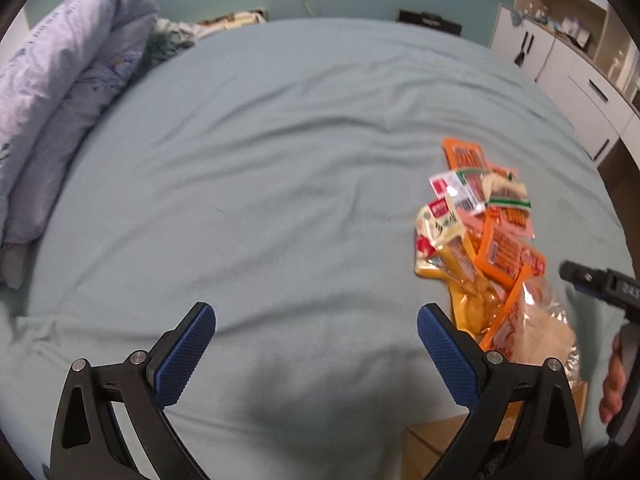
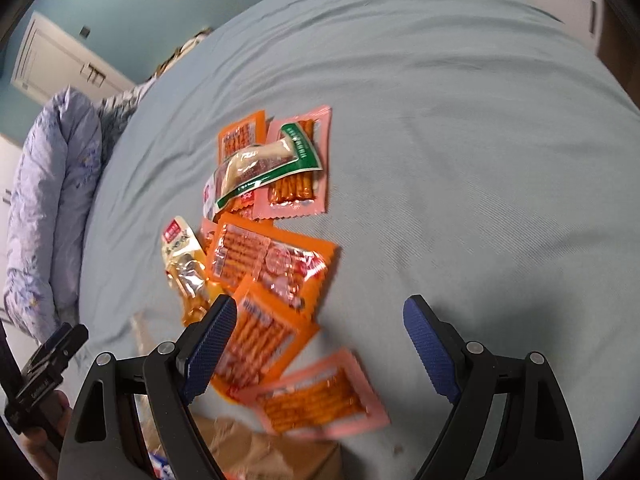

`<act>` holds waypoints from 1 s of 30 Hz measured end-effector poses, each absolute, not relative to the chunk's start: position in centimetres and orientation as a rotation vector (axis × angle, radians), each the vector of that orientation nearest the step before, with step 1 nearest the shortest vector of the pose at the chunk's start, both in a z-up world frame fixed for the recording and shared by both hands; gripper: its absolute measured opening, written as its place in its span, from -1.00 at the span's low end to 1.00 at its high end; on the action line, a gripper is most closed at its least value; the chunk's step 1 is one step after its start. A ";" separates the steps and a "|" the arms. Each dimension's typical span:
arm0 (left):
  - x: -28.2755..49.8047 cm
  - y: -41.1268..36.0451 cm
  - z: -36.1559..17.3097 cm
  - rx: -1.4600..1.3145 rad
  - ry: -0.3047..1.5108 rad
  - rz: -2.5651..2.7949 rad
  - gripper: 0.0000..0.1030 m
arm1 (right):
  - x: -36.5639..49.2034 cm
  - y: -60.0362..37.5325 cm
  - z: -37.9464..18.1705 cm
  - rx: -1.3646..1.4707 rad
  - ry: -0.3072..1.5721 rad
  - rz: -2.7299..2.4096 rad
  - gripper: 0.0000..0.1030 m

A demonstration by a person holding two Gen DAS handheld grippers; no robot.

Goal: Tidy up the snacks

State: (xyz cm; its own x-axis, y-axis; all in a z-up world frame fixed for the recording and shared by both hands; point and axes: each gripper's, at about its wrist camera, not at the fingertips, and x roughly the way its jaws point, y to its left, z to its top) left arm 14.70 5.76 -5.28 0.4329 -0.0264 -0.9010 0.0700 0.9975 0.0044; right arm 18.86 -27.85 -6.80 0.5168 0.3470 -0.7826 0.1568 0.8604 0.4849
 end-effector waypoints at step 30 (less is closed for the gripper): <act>23.8 -1.2 -9.5 -0.195 1.292 -0.268 -0.44 | 22.1 -26.0 -9.7 0.594 1.258 0.266 0.66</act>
